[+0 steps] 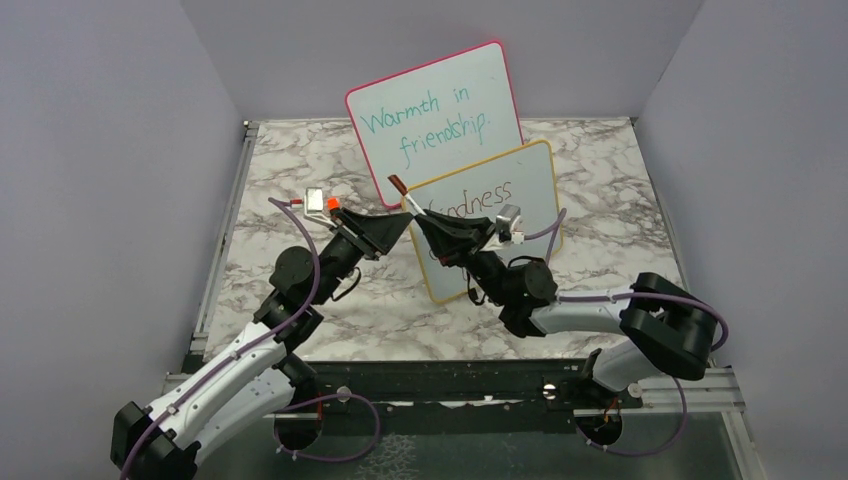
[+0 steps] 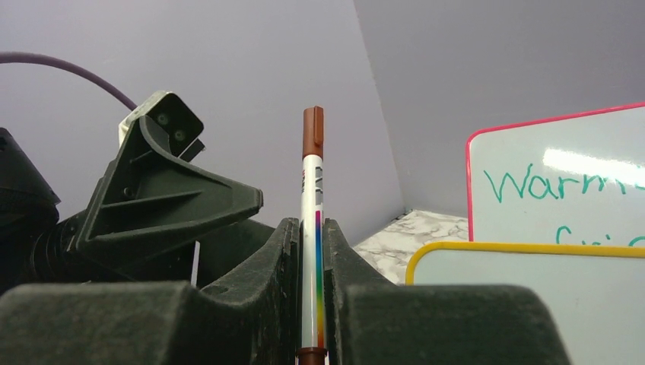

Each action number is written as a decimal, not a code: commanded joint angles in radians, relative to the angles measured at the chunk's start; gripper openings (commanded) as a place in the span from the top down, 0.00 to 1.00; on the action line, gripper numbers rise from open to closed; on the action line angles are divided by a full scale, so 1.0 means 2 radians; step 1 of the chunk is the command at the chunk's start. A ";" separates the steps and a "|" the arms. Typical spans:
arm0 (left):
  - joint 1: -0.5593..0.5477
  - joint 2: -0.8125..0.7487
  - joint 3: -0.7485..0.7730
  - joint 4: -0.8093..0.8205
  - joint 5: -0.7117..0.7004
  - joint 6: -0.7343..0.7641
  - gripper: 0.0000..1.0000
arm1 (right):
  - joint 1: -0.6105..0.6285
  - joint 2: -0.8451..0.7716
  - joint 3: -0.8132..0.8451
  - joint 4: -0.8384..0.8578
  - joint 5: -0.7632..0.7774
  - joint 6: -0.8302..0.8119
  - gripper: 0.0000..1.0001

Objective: Write a sentence on the whiteboard
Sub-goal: Close the whiteboard marker at the center of the board, then place the whiteboard marker at the center of the board.

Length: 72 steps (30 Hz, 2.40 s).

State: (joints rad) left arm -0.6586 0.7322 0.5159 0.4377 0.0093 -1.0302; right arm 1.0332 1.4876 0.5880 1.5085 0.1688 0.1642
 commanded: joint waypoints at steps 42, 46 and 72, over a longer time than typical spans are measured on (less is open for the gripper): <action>0.038 0.043 0.002 0.045 0.067 -0.052 1.00 | 0.000 -0.040 -0.006 -0.051 -0.056 0.047 0.99; 0.023 0.041 -0.017 0.046 0.073 -0.053 1.00 | -0.001 -0.032 0.011 -0.059 -0.046 0.035 0.99; 0.015 -0.144 0.055 -0.323 -0.239 0.188 0.10 | -0.003 -0.198 -0.111 -0.451 -0.079 0.011 0.99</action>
State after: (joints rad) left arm -0.6285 0.5068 0.5777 -0.0372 -0.3058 -0.8009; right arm 1.0271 1.1084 0.4213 0.8028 0.0307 0.1898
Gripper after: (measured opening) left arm 0.849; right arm 0.170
